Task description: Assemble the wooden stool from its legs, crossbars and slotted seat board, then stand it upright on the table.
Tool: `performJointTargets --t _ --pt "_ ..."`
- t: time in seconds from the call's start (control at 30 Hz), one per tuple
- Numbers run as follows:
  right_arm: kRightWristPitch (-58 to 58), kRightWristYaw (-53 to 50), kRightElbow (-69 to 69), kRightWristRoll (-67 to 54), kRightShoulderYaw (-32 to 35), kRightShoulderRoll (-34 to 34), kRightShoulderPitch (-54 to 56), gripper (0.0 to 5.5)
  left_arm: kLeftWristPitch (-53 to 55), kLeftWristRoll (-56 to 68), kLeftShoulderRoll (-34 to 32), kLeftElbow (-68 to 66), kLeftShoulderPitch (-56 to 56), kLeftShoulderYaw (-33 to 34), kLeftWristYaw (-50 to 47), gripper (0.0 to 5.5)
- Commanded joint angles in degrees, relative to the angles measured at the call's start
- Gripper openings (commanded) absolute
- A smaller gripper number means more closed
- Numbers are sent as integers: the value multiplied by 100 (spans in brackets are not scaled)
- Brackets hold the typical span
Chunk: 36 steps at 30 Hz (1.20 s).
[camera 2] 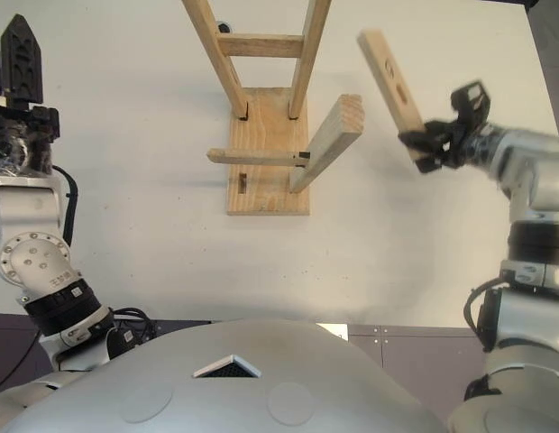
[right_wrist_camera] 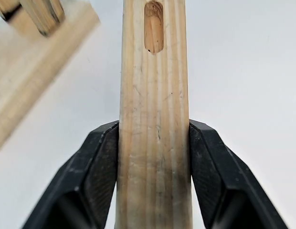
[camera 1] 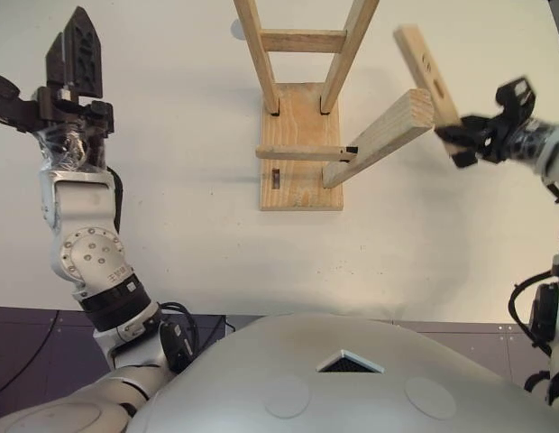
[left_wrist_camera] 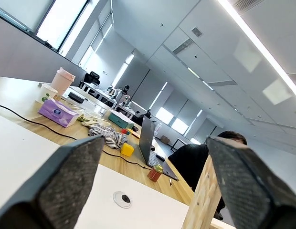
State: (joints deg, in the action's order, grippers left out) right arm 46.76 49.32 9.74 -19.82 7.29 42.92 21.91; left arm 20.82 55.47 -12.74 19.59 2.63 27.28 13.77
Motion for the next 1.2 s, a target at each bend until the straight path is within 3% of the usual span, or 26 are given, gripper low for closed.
performJointTargets --t 0.03,0.17,0.3,0.67,0.93,1.2 --pt "348 -305 -628 -538 586 -193 394 202 543 318 -450 -281 780 -237 145 439" --pt "861 -685 -1825 -1307 1254 -365 439 202 1182 576 -806 -617 1720 -665 456 482" --pt "991 -659 -2360 -2381 1333 -815 1106 202 1744 1054 -897 -584 2357 -910 560 539" --pt "653 -949 -2405 -3739 1216 -1771 1773 202 2773 2837 -951 -1108 3699 -957 1000 540" --pt "737 -36 -2391 -3805 247 -1529 1892 202 2600 2511 -779 -971 3762 -1218 1073 540" --pt "836 1120 -2065 -3587 -348 -864 1865 202 2401 3208 -636 -668 3386 -792 977 540"
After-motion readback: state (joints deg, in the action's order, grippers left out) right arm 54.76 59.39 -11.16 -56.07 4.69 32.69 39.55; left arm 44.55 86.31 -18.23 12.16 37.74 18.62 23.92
